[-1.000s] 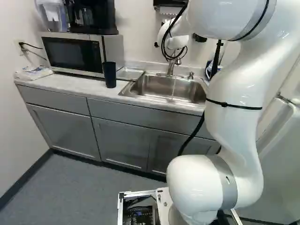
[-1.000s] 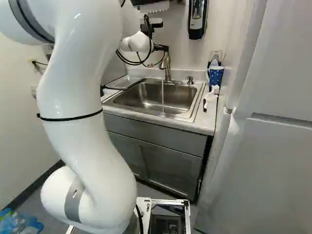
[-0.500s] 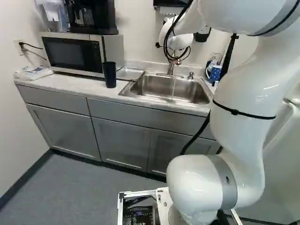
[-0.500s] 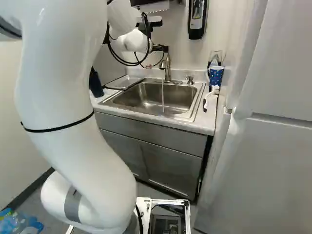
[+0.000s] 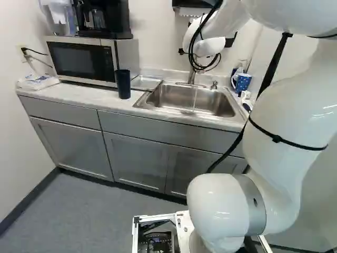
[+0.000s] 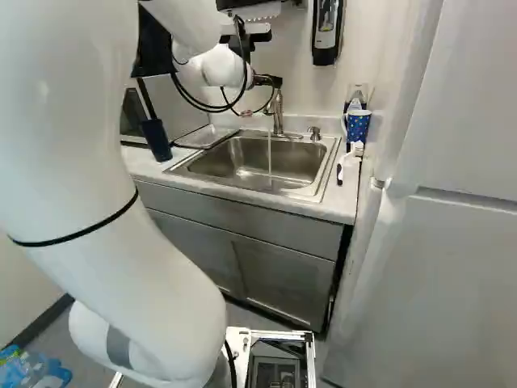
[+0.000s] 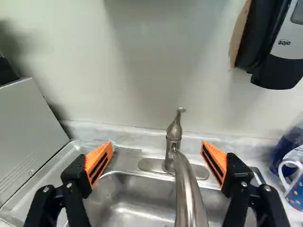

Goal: Rinse the cup and place it in the tray

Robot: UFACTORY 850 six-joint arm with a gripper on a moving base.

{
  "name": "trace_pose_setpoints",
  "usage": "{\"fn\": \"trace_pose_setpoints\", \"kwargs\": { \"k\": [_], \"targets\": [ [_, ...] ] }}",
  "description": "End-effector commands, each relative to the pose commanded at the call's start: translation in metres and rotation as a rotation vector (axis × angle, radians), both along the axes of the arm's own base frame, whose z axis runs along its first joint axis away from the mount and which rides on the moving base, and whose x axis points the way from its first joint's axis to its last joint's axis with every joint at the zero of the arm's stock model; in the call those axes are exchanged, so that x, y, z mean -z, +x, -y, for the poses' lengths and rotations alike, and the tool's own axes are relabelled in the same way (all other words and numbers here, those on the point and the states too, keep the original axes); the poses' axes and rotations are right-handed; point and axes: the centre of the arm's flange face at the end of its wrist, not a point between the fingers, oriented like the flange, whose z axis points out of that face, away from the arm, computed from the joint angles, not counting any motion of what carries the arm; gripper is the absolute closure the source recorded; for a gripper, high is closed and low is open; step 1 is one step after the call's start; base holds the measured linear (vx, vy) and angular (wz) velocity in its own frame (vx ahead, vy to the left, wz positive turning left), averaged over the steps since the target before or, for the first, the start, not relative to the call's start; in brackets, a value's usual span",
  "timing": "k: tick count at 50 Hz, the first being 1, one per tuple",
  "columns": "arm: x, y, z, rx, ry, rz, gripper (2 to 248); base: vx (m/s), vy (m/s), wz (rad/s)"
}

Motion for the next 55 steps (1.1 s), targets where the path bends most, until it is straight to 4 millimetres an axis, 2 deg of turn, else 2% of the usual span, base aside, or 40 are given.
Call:
{"fn": "trace_pose_setpoints", "kwargs": {
  "k": [34,55],
  "targets": [
    [0.004,-0.069,0.015,0.048,0.004,-0.026,3,0.000,0.000,0.000],
    [0.015,-0.088,0.014,0.049,0.023,-0.142,3,0.000,0.000,0.000]
  ]
}}
